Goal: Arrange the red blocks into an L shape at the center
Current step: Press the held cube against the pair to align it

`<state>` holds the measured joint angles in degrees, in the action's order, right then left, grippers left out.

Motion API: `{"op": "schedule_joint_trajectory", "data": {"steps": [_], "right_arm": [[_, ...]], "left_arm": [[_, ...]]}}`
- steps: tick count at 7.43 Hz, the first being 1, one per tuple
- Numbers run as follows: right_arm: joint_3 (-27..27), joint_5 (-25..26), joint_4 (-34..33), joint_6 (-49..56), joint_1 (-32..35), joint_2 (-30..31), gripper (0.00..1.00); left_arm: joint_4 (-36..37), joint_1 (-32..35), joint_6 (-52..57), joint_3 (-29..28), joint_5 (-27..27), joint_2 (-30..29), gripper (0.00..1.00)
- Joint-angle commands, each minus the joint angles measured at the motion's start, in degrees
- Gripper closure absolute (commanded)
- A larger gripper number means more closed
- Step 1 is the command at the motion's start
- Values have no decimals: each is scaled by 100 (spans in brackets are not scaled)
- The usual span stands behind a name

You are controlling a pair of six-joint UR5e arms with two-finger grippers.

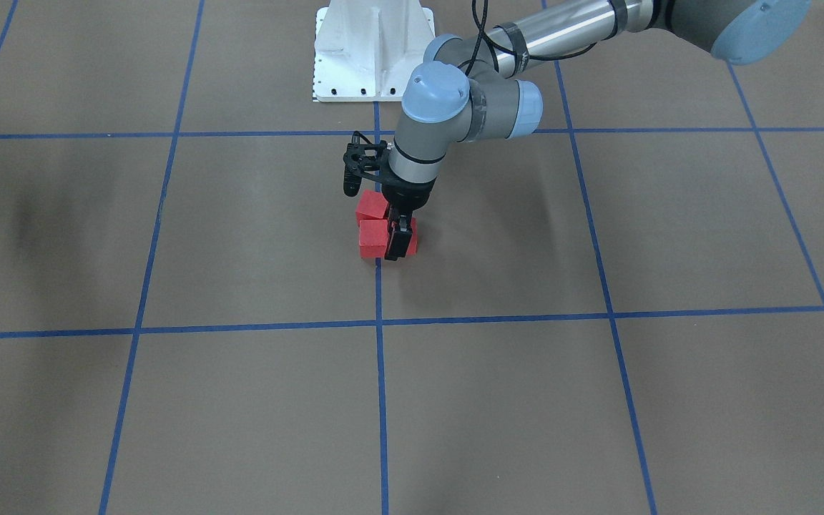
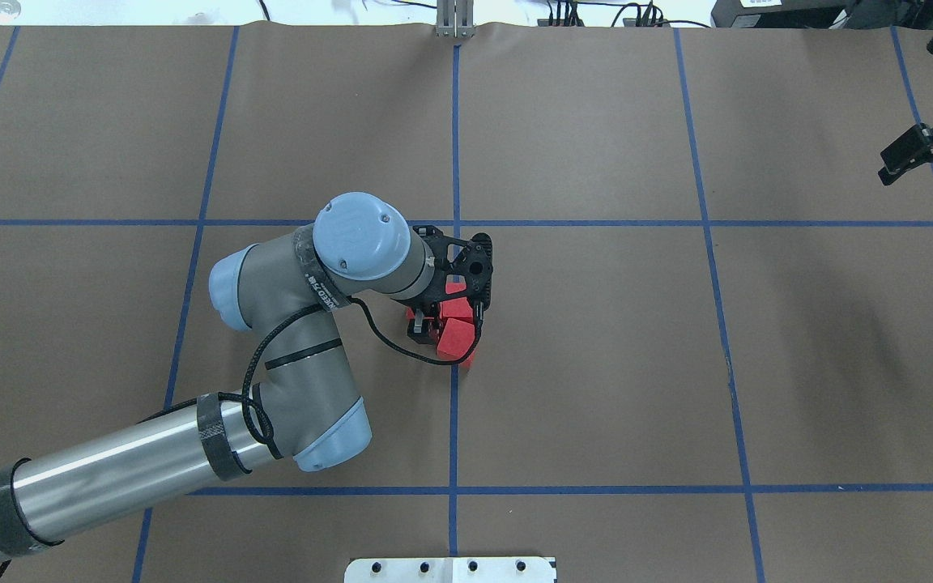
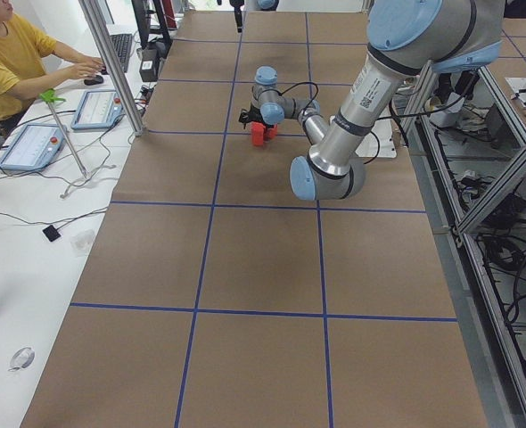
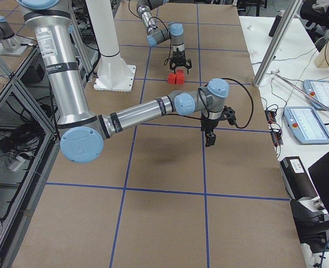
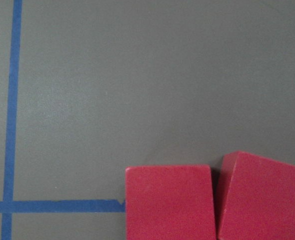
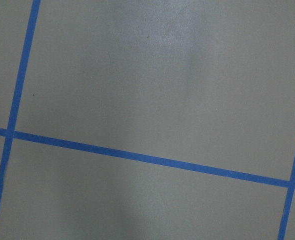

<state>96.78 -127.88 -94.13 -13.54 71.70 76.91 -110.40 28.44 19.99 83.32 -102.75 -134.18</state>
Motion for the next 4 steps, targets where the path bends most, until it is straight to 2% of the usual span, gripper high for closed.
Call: {"op": "schedule_joint_trajectory", "data": {"steps": [1, 4], "right_arm": [[8, 0, 0, -9, 2, 0, 0], [-1, 0, 0, -9, 2, 0, 0]], "left_arm": [[53, 170, 31, 157, -26, 6, 1], [807, 294, 40, 736, -43, 6, 1]]}}
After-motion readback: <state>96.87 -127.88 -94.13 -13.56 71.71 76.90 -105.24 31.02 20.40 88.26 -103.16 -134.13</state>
